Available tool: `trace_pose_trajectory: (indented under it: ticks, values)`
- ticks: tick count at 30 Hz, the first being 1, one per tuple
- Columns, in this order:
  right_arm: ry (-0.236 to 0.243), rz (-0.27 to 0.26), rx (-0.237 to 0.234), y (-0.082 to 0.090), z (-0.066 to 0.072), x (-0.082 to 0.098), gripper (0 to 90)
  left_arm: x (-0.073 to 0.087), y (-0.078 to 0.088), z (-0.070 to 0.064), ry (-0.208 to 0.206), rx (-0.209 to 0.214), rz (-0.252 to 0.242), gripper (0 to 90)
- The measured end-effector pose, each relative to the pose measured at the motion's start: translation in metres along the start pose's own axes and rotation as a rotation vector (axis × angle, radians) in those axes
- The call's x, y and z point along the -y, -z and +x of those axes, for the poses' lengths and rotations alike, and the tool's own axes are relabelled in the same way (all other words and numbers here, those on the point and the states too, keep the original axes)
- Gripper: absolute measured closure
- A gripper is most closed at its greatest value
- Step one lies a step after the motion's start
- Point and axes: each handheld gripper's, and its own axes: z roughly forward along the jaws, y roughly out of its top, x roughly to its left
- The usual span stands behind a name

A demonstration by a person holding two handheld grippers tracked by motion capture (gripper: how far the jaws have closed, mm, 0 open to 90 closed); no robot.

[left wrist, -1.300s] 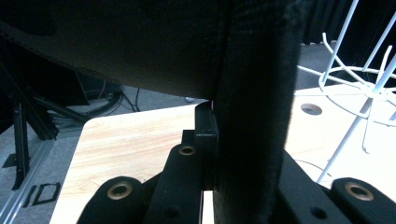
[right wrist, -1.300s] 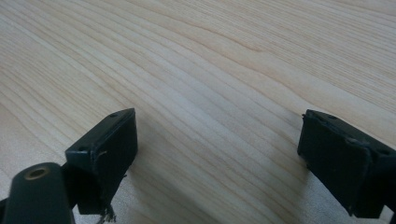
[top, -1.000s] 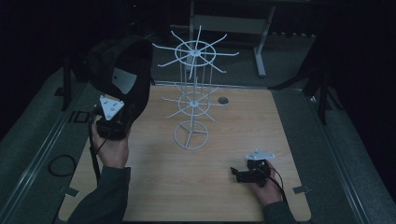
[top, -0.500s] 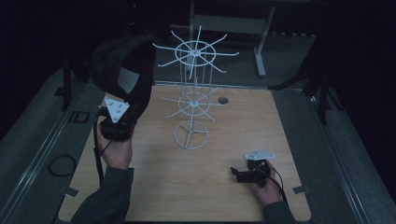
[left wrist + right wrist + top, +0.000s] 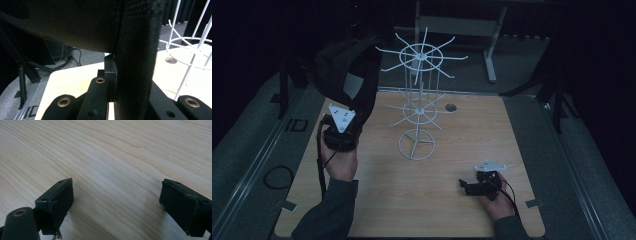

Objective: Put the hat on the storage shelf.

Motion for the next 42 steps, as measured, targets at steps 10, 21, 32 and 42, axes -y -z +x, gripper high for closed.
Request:
trace_pose_trajectory:
  ticks: [10, 21, 32, 42]
  values:
    - [0.0, 0.0, 0.0, 0.0, 0.0, 0.0, 11.9, 0.003, 0.002, -0.006, -0.016, -0.008, -0.012, 86.7]
    - [0.0, 0.0, 0.0, 0.0, 0.0, 0.0, 11.8, 0.003, 0.002, -0.008, -0.017, -0.007, -0.016, 86.6]
    - [0.0, 0.0, 0.0, 0.0, 0.0, 0.0, 11.8, 0.005, 0.001, -0.012, -0.026, -0.013, -0.02, 86.6]
    - [0.0, 0.0, 0.0, 0.0, 0.0, 0.0, 11.9, 0.007, 0.001, -0.014, -0.034, -0.019, -0.017, 86.6]
